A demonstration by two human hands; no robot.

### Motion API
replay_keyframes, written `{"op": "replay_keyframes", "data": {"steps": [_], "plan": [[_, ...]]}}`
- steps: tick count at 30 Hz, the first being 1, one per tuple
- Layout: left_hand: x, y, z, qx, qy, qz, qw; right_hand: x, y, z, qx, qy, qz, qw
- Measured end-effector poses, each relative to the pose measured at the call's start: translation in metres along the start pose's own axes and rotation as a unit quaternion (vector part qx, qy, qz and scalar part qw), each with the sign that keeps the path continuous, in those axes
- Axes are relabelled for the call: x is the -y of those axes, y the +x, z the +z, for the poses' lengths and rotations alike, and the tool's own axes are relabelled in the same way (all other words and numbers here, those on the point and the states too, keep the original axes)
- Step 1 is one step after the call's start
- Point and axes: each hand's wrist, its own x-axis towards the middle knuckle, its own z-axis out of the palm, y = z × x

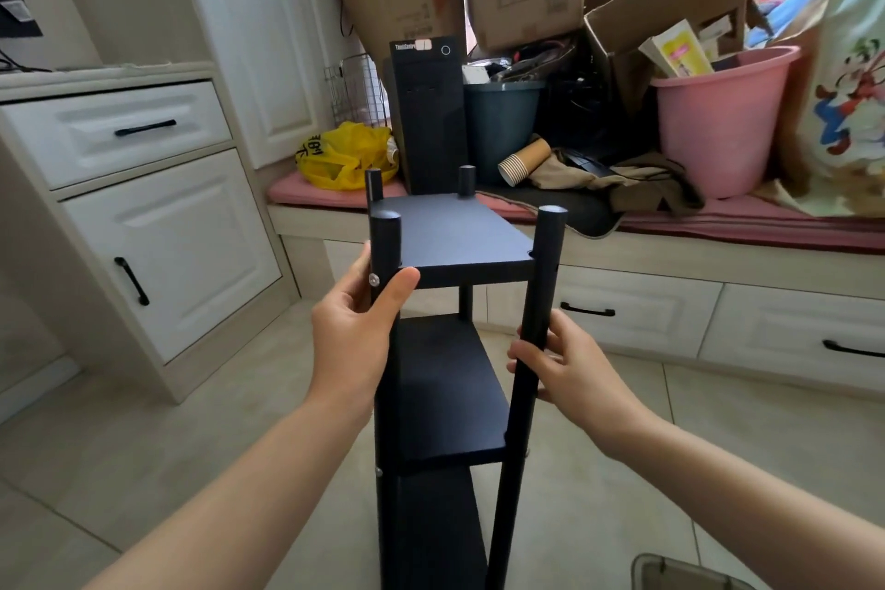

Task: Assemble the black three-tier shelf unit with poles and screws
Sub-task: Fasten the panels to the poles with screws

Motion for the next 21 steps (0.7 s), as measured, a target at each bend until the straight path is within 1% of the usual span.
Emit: {"op": "replay_keyframes", "data": {"steps": [3,11,15,21], "plan": [[0.005,0.002,-0.002,0.015,-0.01,0.004,1.0,0.001,-0.013,-0.003,-0.002,0.006,-0.012,1.0],[0.01,0.0,-0.001,0.036,-0.039,-0.032,0.998,0.0,-0.035,-0.007,-0.023,-0.021,-0.025,0.999],[0.01,-0.001,-0.002,0.025,-0.051,-0.05,0.997,0.0,-0.043,0.0,-0.002,-0.022,-0.022,1.0],[0.013,-0.001,-0.012,0.015,-0.056,-0.071,0.996,-0.001,-0.046,0.011,0.009,-0.019,-0.024,1.0]]}}
